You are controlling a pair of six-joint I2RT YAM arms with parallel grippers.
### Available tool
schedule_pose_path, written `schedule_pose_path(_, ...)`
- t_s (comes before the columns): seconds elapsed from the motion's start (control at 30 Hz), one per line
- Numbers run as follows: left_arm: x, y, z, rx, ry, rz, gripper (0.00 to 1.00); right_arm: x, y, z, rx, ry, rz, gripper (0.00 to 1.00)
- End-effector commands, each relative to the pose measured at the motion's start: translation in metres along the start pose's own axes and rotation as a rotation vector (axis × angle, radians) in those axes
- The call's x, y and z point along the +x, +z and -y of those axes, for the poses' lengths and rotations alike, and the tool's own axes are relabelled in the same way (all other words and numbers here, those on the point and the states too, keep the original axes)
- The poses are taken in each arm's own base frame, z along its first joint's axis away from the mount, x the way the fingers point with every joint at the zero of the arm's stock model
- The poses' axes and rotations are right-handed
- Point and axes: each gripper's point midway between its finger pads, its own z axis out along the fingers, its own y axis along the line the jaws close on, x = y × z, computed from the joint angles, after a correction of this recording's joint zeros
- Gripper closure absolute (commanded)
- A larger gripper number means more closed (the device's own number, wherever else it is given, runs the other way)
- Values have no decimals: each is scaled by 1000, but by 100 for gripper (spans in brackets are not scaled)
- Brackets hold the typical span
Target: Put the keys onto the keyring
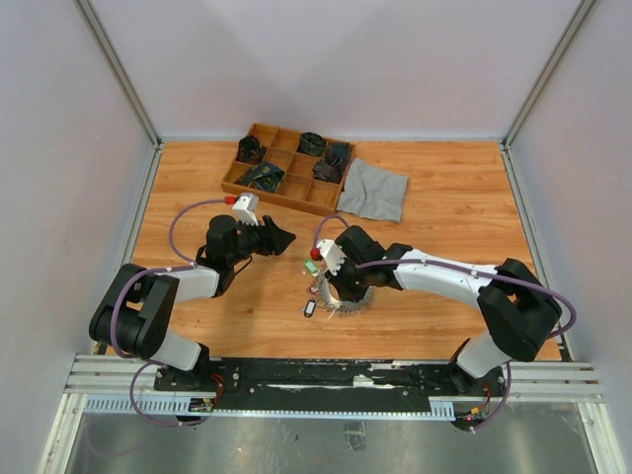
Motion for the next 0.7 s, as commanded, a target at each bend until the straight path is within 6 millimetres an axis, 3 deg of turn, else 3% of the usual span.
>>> schedule_pose_path(0.0, -6, 2, -3, -5, 12, 13, 40, -16, 5, 12, 95, 68, 15, 95)
schedule_pose_path(0.23, -6, 2, -3, -3, 11, 14, 40, -18, 19, -4, 24, 50, 2, 91)
schedule_pose_path(0.4, -6, 2, -2, -2, 11, 14, 40, -6, 21, -10, 4, 14, -43, 84)
schedule_pose_path(0.67, -6, 2, -2, 0, 11, 13, 40, 23, 17, -11, 7, -11, -136, 82)
